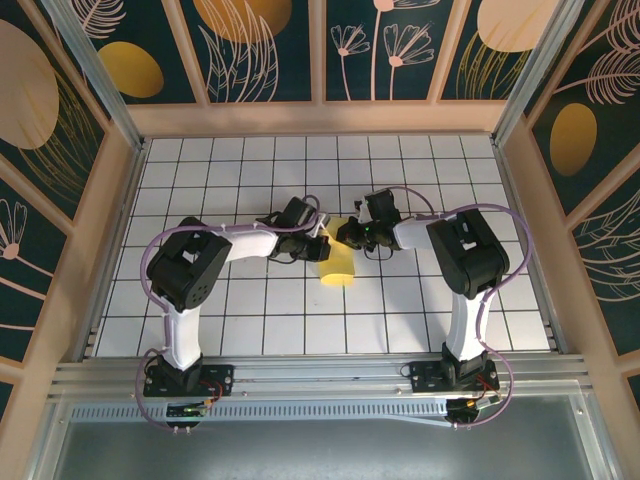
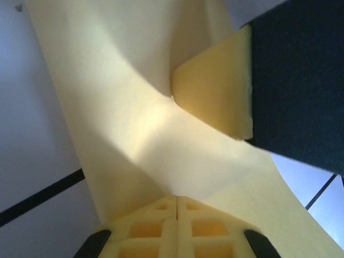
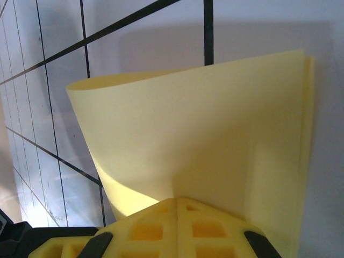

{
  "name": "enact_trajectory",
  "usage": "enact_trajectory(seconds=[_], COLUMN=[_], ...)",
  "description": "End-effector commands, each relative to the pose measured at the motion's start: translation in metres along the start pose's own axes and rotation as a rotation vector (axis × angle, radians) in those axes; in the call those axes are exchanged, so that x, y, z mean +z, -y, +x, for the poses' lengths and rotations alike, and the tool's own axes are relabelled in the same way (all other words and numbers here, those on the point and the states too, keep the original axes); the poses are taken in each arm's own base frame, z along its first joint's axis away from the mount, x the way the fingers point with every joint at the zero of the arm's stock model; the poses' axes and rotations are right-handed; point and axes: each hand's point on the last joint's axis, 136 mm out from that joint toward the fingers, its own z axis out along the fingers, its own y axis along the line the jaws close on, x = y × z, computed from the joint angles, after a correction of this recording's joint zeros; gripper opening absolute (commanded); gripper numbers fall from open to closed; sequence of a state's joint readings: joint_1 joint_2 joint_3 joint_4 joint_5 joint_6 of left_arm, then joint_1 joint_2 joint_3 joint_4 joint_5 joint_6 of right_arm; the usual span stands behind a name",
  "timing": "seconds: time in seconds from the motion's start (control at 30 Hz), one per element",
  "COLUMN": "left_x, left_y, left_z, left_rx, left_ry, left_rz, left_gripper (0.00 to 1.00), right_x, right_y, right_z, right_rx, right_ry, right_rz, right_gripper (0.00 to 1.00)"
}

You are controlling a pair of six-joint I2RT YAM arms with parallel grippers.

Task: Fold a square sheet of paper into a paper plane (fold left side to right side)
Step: First fold the square sheet of paper in half at the center of the table.

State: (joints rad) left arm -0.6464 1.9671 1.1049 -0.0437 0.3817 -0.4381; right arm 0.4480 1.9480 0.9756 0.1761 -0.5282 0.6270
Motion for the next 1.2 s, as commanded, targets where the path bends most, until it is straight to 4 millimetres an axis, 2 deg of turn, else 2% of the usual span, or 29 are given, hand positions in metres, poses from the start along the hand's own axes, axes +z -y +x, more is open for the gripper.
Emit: enact_trajectory(seconds=[0.0, 0.13, 0.4, 0.47, 0.57, 0.77, 0.93, 1.03, 1.17], left_x=[-0.004, -0.009, -0.019, -0.024, -0.029, -0.042, -0.048, -0.042, -0.026], left_y=[-0.015, -0.015, -0.024, -0.023, -0.016, 0.004, 0.014, 0.019, 0.025], left_z=[0.036, 0.047, 0.084, 0.085, 0.075, 0.027, -0.004, -0.011, -0.009], left_rx=[-0.051, -0.077, -0.14, -0.142, -0.137, -0.088, -0.037, -0.028, -0.035], left_ry=[-0.09, -0.096, -0.119, -0.108, -0.085, 0.0, 0.057, 0.061, 0.033], left_rz=[-0.031, -0.02, -0.016, -0.011, 0.001, 0.02, 0.01, 0.04, 0.105], left_gripper=[0.05, 0.06, 0.06, 0.06, 0.06, 0.06, 0.05, 0.05, 0.05], right_x=[0.007, 0.008, 0.009, 0.009, 0.009, 0.008, 0.007, 0.007, 0.007], right_y=[0.049, 0.051, 0.05, 0.048, 0.045, 0.042, 0.04, 0.041, 0.042], right_z=[0.011, 0.01, 0.011, 0.011, 0.012, 0.011, 0.012, 0.012, 0.013], right_rx=[0.039, 0.037, 0.033, 0.026, 0.018, 0.003, -0.002, -0.001, -0.002], right_ry=[-0.023, -0.025, -0.031, -0.034, -0.041, -0.039, -0.041, -0.04, -0.042], right_rz=[0.16, 0.155, 0.139, 0.129, 0.117, 0.107, 0.104, 0.108, 0.11], right_gripper=[0.0, 0.0, 0.0, 0.0, 0.0, 0.0, 0.0, 0.0, 0.0])
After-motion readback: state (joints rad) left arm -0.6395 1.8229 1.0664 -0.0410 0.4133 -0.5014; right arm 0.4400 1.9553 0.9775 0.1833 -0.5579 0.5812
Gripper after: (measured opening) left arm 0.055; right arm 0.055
